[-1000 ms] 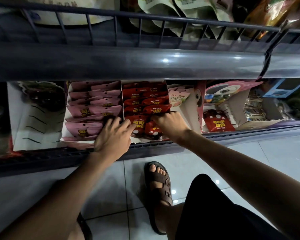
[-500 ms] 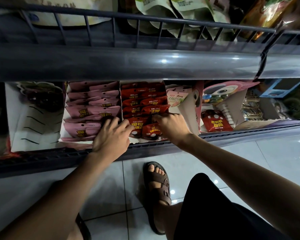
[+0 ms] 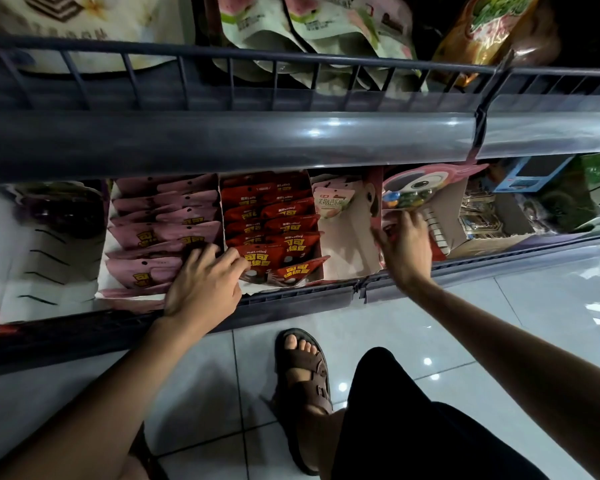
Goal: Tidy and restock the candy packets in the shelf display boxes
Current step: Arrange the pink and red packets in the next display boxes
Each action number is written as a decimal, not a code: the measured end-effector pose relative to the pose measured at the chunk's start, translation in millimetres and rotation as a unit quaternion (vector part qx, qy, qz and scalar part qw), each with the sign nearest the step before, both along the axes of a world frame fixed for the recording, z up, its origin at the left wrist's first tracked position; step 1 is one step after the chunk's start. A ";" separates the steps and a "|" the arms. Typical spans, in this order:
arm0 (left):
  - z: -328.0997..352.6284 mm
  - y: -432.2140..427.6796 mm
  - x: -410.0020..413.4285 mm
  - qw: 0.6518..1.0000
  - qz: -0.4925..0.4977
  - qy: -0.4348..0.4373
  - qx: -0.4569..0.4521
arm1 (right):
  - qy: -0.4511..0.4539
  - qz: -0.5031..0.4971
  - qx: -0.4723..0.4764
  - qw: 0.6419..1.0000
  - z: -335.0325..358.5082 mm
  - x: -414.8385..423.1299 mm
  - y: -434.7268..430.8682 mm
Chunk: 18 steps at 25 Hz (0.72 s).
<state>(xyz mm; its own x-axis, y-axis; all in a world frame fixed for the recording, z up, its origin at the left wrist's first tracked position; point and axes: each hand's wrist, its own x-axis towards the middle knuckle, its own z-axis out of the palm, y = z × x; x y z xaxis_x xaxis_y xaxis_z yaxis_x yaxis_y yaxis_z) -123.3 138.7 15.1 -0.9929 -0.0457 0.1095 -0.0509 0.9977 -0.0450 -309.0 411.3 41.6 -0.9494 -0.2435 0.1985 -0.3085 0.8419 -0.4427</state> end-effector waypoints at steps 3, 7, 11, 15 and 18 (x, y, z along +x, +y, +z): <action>-1.9 -1.0 -0.1 1.000 0.001 -0.005 0.000 | -0.122 -0.168 0.107 0.972 -16.6 -31.5 38.2; -2.8 -1.6 -0.3 1.000 -0.003 -0.006 0.000 | -0.183 -0.227 0.150 0.945 -42.4 -46.6 57.5; -2.9 -1.9 -1.1 1.000 0.001 -0.007 -0.003 | -0.178 -0.250 0.181 0.934 -51.4 -49.4 53.3; -2.4 -1.0 -0.4 1.000 0.002 -0.008 -0.002 | -0.189 -0.279 0.166 0.927 -48.3 -54.8 50.1; -2.4 -0.7 -0.5 1.000 0.002 -0.003 -0.003 | -0.156 -0.298 0.107 0.936 -51.8 -58.7 48.2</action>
